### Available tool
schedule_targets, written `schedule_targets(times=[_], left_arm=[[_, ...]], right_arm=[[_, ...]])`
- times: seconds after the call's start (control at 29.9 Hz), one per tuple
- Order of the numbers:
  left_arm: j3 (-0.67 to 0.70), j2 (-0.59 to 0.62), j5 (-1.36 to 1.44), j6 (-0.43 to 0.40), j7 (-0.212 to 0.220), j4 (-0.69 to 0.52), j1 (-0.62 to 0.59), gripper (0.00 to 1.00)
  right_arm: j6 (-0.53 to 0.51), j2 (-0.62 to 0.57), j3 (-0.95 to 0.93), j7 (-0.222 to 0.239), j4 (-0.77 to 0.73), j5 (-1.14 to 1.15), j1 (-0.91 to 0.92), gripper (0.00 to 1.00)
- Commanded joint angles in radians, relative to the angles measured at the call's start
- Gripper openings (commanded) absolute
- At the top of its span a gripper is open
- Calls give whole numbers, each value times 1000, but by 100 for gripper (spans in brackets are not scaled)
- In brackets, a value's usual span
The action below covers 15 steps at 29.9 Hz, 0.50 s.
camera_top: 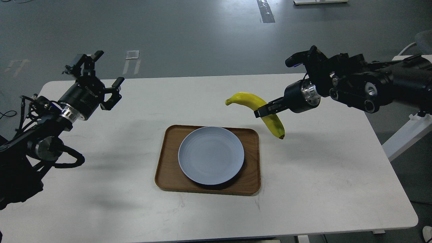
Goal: Place banana on plate with both arms
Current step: 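Carry the banana over the plate and lower it onto the plate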
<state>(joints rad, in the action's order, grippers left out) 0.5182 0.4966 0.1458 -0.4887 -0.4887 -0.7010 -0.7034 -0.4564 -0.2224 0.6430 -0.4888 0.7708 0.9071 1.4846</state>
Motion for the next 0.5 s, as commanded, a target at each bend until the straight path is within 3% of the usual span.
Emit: schedule_targets(times=[0.0,0.27,0.47], left_arm=[[-1,7,-2,0,0,0,-1,98],[0,7,-3,0,0,0,-1,98],[0,20,-3,0,0,-2,1,98]], right_arm=[[-4,77,40,0,-7,-68,-4,14],[-5,196,59,0,-36,-132,-41,17],[-4,222,78,0,-67,-136,-76,21]])
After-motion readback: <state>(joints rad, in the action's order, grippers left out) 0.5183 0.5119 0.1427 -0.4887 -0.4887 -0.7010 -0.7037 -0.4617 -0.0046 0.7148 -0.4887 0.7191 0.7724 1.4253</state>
